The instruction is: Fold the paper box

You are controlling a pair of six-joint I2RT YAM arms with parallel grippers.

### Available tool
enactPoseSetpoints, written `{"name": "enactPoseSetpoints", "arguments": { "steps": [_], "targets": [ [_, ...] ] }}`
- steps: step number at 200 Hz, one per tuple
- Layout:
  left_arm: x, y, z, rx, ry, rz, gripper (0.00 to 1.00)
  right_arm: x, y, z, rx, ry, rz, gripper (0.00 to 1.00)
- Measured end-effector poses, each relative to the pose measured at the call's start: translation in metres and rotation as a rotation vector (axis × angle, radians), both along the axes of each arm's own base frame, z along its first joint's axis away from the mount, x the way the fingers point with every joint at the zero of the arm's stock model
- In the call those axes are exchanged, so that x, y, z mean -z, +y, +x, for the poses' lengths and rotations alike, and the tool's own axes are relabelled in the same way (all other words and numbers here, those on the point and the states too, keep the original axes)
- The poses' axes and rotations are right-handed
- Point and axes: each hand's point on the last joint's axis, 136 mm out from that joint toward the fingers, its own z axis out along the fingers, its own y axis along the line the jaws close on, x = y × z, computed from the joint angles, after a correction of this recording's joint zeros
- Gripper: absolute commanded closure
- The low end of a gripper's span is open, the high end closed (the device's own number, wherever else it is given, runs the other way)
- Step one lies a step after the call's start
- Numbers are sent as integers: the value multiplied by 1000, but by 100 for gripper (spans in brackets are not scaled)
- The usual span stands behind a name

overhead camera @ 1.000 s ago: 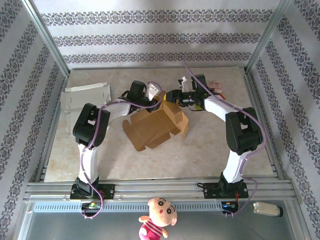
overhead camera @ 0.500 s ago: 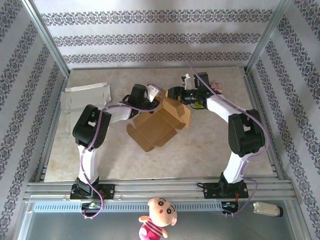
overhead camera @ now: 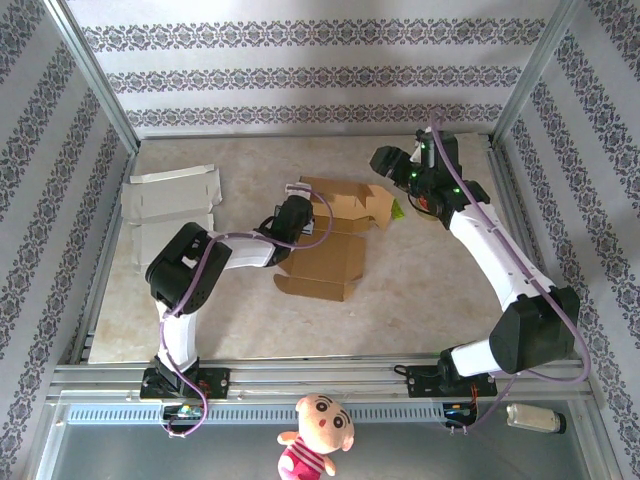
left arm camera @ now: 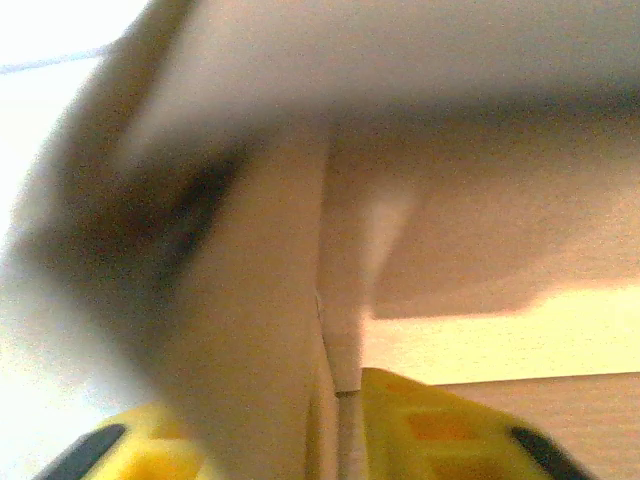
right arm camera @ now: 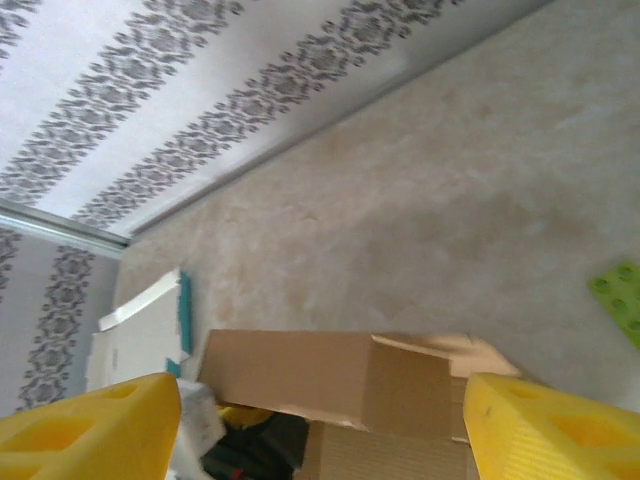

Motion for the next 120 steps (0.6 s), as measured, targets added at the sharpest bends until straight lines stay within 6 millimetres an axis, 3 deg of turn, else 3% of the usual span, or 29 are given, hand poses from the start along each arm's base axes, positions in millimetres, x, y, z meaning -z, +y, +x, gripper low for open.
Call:
{"name": "enactPoseSetpoints", "arguments": {
  "steps": [28,47,87,120],
  "targets": [
    [-7,6,-17,-3,1,-24,36,24,5,-12,0,73,-28,28],
    [-25,12,-30,-2,-11,-56,26,30,13,-19,-15,96,-45,28],
    [-91,15,-56,23,8,-185,13,38,26,-19,-18,128,-18,25],
    [-149,2,-38,68,126,-397,11,69,35,-9,7,216,25,25]
  ]
}}
